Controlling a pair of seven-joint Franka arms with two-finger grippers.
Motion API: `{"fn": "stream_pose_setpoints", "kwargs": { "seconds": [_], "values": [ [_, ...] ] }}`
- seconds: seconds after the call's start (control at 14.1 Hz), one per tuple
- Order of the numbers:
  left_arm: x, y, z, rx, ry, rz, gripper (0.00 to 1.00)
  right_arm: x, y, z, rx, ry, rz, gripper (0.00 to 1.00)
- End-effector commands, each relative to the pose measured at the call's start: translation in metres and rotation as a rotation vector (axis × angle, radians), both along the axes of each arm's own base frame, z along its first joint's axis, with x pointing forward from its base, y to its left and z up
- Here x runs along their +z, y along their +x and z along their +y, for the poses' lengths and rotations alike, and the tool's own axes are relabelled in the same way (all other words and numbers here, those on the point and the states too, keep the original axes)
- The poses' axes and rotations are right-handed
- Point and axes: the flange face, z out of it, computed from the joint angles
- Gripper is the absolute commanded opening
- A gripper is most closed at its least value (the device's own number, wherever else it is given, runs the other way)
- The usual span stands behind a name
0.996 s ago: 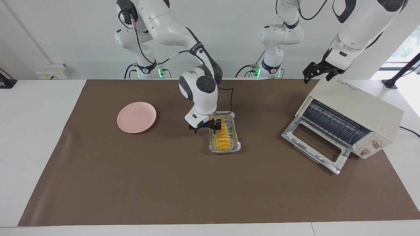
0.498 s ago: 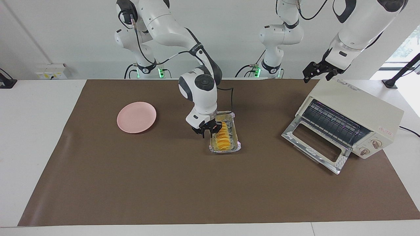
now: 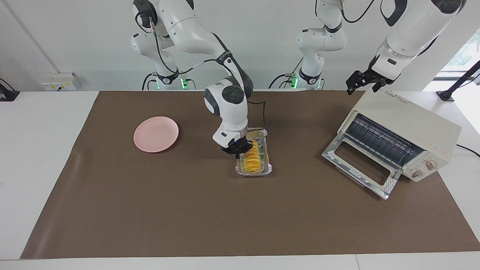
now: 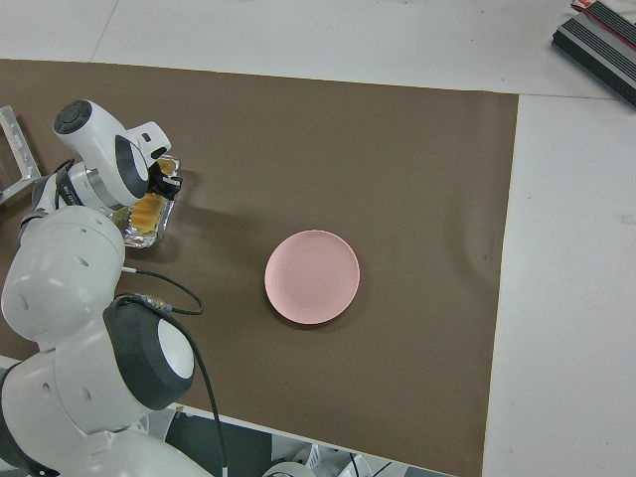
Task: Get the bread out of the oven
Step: 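Slide the foil tray with the right gripper beside the pink plate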
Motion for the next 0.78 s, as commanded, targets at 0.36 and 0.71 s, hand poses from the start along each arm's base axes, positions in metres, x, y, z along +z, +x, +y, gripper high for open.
{"fn": "stream_pose_setpoints", "kwargs": {
  "seconds": [0.36,0.71],
  "values": [
    [0.003,-0.006,0.003,-0.001,-0.008,0.005,1.0,0.077,0.079,-0.143,-0.001,0.03,0.103,0.0],
    [0.003,-0.006,0.003,-0.001,-0.008,0.005,1.0,0.076,0.108,-0.282,0.088,0.034,0.095,0.0]
  ]
}}
